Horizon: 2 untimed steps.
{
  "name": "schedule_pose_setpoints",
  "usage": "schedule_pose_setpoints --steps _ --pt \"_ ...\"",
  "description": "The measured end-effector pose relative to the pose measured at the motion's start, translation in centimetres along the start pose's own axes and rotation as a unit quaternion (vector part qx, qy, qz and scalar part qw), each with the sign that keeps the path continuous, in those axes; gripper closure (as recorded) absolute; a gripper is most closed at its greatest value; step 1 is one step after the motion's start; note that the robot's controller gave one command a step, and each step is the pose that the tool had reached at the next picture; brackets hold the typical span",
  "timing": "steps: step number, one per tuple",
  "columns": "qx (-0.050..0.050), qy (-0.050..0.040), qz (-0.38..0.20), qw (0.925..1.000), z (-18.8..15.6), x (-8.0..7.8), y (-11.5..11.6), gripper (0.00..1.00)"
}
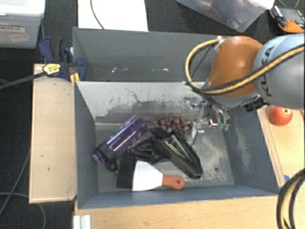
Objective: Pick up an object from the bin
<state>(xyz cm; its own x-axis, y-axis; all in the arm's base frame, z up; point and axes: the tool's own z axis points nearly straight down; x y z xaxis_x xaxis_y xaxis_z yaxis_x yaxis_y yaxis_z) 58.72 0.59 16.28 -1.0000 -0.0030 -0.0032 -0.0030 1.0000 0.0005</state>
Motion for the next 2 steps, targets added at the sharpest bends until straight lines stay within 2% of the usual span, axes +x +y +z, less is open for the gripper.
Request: schedule_pose_setpoints --steps 1,2 --pt "-0.001 -0.0056 0.079 0.9968 8.9 0.4 9.0 0.0" --pt "0.0 -0.0064 0.137 0.9906 4.7 -0.3 7.5 0.0"
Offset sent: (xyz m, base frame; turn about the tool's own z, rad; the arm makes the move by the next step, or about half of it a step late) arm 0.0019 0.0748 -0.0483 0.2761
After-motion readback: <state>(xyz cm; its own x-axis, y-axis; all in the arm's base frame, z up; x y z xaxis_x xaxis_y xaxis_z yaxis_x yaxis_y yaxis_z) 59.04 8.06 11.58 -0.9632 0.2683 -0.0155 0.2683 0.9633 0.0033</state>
